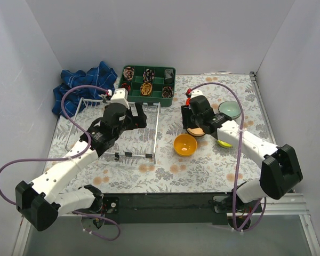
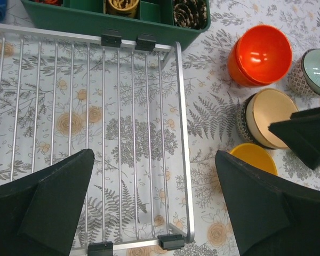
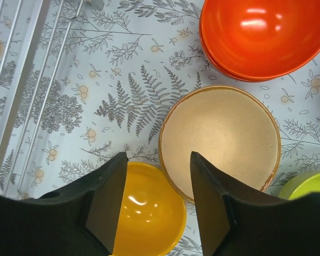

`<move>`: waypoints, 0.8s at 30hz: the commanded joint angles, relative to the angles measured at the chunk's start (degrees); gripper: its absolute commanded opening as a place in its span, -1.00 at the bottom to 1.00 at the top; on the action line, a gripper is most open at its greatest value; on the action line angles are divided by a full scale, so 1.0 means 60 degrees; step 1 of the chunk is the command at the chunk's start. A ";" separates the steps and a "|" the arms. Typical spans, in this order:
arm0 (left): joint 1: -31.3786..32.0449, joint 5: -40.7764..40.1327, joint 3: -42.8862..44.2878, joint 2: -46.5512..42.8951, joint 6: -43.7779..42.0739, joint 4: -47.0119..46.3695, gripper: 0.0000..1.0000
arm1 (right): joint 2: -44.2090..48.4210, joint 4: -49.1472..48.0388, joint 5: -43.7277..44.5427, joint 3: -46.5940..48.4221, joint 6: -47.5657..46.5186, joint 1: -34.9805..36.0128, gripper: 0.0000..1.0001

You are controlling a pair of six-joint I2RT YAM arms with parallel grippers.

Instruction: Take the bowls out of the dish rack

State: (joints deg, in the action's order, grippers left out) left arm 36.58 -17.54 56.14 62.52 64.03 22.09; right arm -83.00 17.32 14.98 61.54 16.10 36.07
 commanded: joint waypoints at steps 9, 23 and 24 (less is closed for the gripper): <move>-0.3282 0.1941 0.1673 0.0713 0.1001 0.0960 0.96 | 0.2640 0.1330 0.2144 0.1067 -0.0471 -0.1105 0.82; -0.3606 -0.0035 0.1630 -0.3928 -0.0680 0.3186 0.96 | 0.9041 0.3485 0.3670 0.0057 -0.0763 -0.1340 0.97; -0.3606 -0.0036 0.1644 -0.4149 -0.0725 0.3363 0.96 | 0.9290 0.3500 0.3641 -0.0045 -0.0836 -0.1340 0.97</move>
State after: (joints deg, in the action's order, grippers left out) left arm 15.00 -14.66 64.36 43.72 64.47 35.68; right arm -31.81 34.50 35.66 63.90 12.84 28.08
